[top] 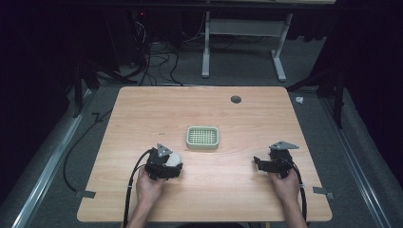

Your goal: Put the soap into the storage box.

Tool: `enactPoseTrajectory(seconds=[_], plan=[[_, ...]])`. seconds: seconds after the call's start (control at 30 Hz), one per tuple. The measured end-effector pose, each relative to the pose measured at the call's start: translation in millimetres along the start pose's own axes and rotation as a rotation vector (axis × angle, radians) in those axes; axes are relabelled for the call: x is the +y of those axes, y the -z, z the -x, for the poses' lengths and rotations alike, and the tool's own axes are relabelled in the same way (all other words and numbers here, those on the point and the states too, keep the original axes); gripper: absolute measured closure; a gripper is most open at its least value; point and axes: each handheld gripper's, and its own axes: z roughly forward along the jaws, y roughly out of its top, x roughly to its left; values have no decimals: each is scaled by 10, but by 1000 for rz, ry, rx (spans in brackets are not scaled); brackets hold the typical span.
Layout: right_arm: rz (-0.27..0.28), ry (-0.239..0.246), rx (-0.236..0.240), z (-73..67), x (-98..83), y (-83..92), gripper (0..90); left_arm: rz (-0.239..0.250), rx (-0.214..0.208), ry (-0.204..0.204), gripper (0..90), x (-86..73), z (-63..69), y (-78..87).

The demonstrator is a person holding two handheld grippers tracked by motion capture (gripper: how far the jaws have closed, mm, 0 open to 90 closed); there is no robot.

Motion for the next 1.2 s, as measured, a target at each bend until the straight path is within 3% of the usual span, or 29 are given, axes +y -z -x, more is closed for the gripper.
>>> enactPoseTrajectory(seconds=[0.37,0.57,1.2], plan=[[0,0,2,1,0,0,198,40,-47,-17,246,185,68,135],[0,0,0,-2,0,0,198,49,-70,-51,247,277,125,191],[0,3,-1,-5,0,-1,197,70,-91,-110,246,603,182,219]])
